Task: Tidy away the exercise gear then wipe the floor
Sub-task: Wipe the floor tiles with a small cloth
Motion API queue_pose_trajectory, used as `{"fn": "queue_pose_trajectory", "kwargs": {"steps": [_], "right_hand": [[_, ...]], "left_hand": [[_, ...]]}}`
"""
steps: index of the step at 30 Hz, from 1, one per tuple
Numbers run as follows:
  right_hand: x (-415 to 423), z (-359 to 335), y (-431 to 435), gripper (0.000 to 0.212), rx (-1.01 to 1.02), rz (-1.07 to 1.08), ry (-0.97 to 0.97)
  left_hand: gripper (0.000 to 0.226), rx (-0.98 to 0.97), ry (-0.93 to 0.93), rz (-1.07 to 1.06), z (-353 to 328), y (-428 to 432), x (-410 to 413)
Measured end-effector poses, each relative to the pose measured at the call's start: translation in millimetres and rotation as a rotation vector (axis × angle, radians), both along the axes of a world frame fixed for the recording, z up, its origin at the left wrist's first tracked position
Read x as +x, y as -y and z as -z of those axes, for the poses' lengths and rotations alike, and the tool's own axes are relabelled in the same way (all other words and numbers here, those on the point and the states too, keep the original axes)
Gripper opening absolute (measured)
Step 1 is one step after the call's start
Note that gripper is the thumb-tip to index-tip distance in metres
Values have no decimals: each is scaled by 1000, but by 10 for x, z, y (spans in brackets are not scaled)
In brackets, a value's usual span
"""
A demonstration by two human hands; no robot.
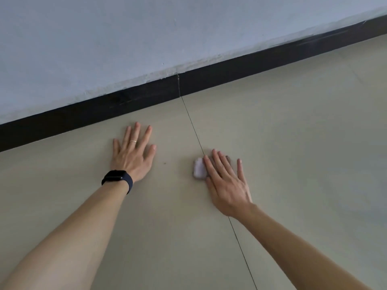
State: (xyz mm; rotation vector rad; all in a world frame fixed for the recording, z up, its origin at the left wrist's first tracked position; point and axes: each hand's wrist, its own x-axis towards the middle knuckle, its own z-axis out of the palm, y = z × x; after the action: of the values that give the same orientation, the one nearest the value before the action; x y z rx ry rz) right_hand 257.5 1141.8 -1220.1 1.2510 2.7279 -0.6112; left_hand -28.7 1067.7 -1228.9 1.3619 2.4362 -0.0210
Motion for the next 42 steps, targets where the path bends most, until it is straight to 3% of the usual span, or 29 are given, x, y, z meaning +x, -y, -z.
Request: {"fn": "queue_pose_trajectory", "kwargs": {"steps": [2, 3, 7, 8, 10, 13, 15, 16, 18, 21, 23, 25, 28, 29, 30, 32, 35, 36, 37, 39, 42], "right_hand": [[175, 3, -226, 54, 42, -163, 14], [248, 29, -465, 54, 66, -104, 50], [129, 6, -1336, 56, -8, 717, 107], [-63, 2, -1320, 57, -26, 830, 78], [-498, 7, -908, 56, -35, 747, 8], [-811, -21, 109, 55, -16, 157, -36], [-694, -19, 137, 53, 11, -94, -48], [-621, -3, -101, 53, 25, -105, -42], [-534, 25, -730, 53, 74, 89, 37], [-616, -39, -1601, 55, -25, 737, 82], [-869, -12, -1650, 56, -39, 884, 28], [-1137, 47, -1212, 56, 50, 633, -33], [-1196, 54, -422, 59, 126, -158, -13], [-1139, 48, -469, 57, 130, -314, -5], [-1059, 62, -685, 56, 134, -335, -2], [-916, 117, -1250, 54, 154, -26, 63], [-900, 31, -2120, 56, 27, 770, 98], [-1007, -30, -2268, 57, -35, 937, 94], [-1151, -74, -2305, 58, -72, 1005, 92], [-1446, -100, -2107, 61, -113, 945, 48], [-1624, 16, -1239, 61, -22, 496, 33]], "left_hand": [[57, 67, -10, 3, 101, 63, -17], [57, 91, -25, 3, 133, 84, -17], [57, 103, -18, 2, 169, 85, -33], [57, 96, -18, 6, 172, 80, -40], [57, 102, -10, 5, 169, 77, -54], [58, 129, 3, 6, 165, 88, -52], [58, 131, 9, 10, 169, 85, -56], [58, 130, 13, 8, 173, 81, -61], [57, 124, 15, 6, 185, 78, -69], [57, 122, -2, 6, 209, 87, -71], [57, 126, -4, 10, 218, 79, -74], [57, 133, -10, 7, 209, 69, -70], [58, 151, -17, 1, 194, 63, -53], [58, 152, -19, 4, 199, 72, -55], [58, 153, -22, 7, 206, 80, -55], [58, 153, -25, 16, 228, 87, -63], [58, 160, -34, 24, 253, 91, -63], [58, 165, -42, 25, 257, 90, -61], [59, 172, -46, 27, 262, 85, -56], [59, 187, -43, 29, 266, 97, -50], [59, 187, -29, 27, 244, 103, -53]]}}
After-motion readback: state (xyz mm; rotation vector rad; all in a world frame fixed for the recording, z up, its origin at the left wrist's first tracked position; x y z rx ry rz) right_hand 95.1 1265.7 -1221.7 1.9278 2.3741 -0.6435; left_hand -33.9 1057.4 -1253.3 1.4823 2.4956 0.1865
